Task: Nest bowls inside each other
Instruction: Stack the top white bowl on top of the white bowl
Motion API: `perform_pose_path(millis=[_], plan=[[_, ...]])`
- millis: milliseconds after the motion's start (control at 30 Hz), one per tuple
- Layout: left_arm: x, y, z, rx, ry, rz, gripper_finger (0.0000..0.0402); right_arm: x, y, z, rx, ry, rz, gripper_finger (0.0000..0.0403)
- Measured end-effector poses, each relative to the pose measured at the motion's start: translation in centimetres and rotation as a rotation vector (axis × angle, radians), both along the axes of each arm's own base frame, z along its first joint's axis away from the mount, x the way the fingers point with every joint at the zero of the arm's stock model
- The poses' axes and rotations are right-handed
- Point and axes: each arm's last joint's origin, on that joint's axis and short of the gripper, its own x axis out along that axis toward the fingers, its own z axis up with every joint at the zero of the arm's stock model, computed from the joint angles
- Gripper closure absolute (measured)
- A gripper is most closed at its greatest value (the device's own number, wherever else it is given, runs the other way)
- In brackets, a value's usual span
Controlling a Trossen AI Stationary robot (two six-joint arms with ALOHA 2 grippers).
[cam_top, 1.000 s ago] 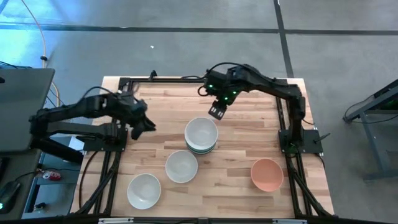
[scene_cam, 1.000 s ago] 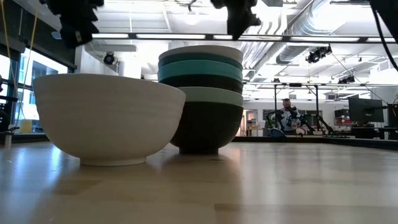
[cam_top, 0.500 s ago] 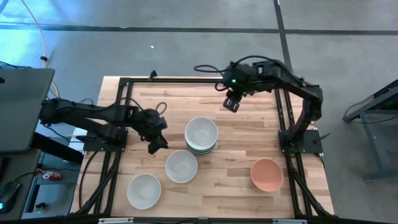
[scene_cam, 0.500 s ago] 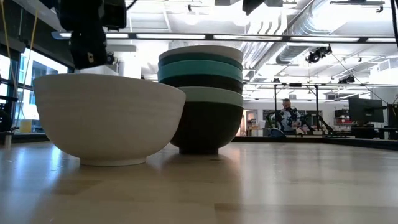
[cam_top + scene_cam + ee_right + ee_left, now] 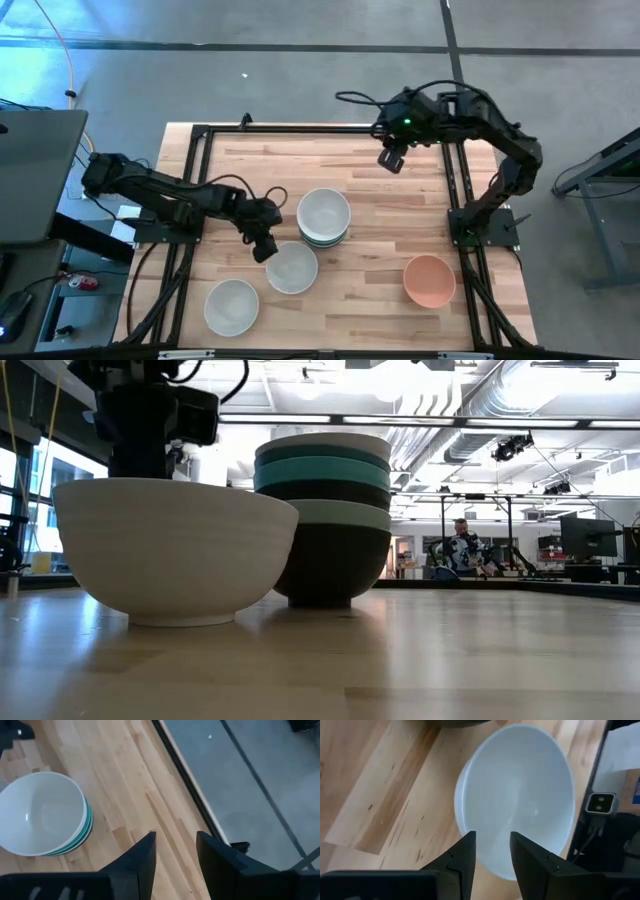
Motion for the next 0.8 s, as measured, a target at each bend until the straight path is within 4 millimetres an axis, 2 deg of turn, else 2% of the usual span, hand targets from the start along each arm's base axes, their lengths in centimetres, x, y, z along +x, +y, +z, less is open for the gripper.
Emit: perform_pose_path(millis=[300, 500, 800], plan=[[0.8, -0.4, -1.6, -0.009, 0.07, 0.05, 0.0291, -3.3, 0.5, 2.0, -0.031, -0.088, -0.009, 0.0269], [1.1, -0.4, -1.9, -0.001, 0.074, 0.072, 0.0291, -5.2, 0.7, 2.9, -0.038, -0.143, -0.028, 0.0269], [1.1, -0.3, -1.6, 0.003, 0.058, 0.097, 0.0291, -6.1, 0.9, 3.3, -0.039, -0.166, -0.034, 0.0269]])
